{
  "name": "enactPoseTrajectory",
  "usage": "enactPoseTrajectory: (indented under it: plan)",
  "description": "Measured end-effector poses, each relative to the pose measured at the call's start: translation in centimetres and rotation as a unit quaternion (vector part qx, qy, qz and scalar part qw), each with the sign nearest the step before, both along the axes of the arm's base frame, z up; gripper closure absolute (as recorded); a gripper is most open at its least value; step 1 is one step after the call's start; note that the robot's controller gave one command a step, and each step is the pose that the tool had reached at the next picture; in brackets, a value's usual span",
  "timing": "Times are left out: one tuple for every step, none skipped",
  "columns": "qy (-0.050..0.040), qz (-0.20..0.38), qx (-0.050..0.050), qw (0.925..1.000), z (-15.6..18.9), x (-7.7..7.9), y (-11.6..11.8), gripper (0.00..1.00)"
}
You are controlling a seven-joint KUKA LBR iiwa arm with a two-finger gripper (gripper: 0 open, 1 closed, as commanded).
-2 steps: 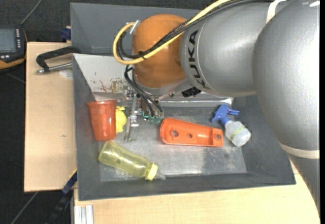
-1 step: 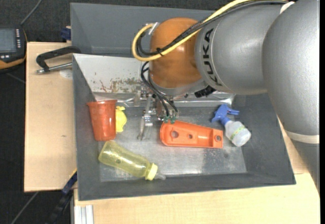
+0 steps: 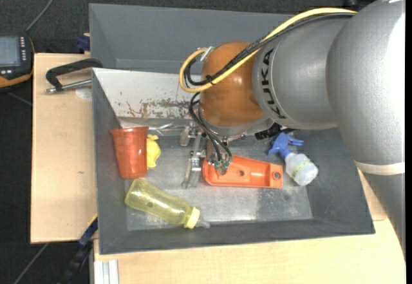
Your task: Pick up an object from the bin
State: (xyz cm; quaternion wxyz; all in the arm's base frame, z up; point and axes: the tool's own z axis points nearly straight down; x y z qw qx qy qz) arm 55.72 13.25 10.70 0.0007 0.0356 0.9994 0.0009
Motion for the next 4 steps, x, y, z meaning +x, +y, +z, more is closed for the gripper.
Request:
enactPoseTrajectory:
  plan:
    - [-0.0009,0.039,0.003,0.9992,-1.8,-1.3,-3.1,0.00]
    - [0.0010,0.109,-0.001,0.9941,-2.4,-3.1,-6.4,0.00]
    - [-0.0009,0.134,0.003,0.9910,-1.8,-3.8,-6.6,0.00]
    - [0.0002,0.130,0.000,0.9915,-3.4,-5.0,-11.1,0.00]
